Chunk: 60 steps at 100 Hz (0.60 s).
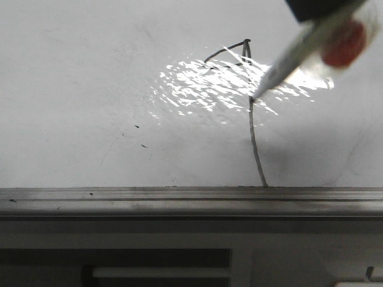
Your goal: Write number 9 on whiteboard
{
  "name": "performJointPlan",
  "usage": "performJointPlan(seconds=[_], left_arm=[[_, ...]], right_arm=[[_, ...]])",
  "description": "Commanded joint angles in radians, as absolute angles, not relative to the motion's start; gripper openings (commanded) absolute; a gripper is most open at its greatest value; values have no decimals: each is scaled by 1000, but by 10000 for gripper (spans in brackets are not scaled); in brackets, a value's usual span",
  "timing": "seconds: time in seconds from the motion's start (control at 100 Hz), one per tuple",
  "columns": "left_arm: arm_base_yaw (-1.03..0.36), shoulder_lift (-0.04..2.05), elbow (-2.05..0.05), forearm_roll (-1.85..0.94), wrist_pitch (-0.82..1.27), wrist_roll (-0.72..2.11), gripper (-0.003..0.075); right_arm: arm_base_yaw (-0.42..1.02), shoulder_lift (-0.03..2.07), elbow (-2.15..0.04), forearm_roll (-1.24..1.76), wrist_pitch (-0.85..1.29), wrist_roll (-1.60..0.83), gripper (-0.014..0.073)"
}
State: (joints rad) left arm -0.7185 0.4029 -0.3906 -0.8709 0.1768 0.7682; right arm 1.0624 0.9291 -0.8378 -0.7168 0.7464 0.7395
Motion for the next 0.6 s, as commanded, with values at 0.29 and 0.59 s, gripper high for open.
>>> performJointPlan(seconds=[0.29,0.59], left_arm=[[-732,732,-578,-904,517,993,375],[-836,1023,-735,-936,642,1245,375]], right_arm=[[1160,945,-927,-554,689,337,-69],[1197,979,-927,-541,588,280,-69]])
